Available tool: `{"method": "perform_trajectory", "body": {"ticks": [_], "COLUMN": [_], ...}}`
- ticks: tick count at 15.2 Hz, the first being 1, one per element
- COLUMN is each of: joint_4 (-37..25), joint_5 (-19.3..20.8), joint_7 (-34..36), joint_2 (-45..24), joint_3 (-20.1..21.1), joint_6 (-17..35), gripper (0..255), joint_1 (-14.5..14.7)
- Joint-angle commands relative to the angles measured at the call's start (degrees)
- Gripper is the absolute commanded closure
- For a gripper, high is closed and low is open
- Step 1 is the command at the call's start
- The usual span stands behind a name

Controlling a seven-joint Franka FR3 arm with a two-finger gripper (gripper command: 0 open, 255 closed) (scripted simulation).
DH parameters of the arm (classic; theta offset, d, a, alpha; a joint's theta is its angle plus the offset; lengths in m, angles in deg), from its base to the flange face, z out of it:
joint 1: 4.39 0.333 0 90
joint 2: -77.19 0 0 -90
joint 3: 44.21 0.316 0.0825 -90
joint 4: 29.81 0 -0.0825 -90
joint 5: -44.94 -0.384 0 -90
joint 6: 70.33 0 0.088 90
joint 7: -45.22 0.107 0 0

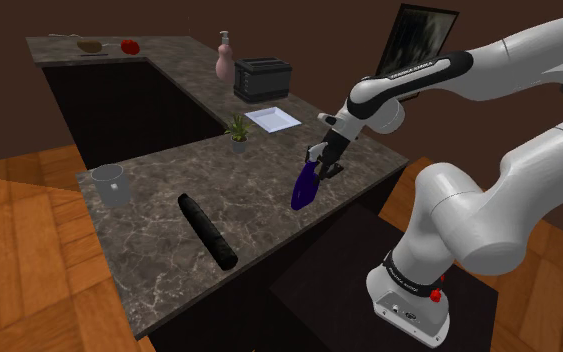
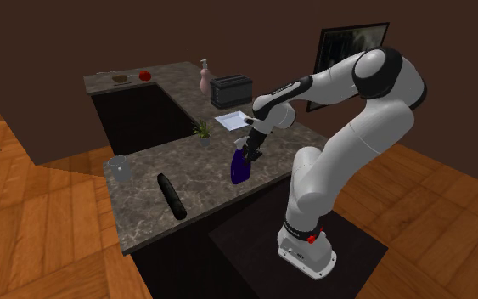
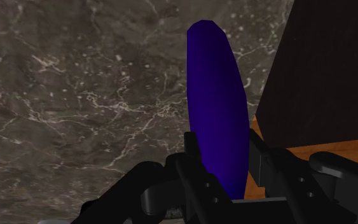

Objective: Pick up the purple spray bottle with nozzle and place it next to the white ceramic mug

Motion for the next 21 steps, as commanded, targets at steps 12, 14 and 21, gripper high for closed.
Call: {"method": "perform_trajectory", "body": {"ticks": [12, 14, 21], "joint_4": [-0.9, -1.4, -3.7], "joint_5": [0.9, 1.2, 1.8], "joint_7": [2.4, 3.5, 7.0], "joint_2": [2.2, 3.3, 6.7], "joint_3": [3.8, 5.5, 10.4], "joint_6": [-3.4, -5.0, -10.7], "gripper": [255, 255, 255], "joint_1": [-3.0, -4.3, -7.3]}}
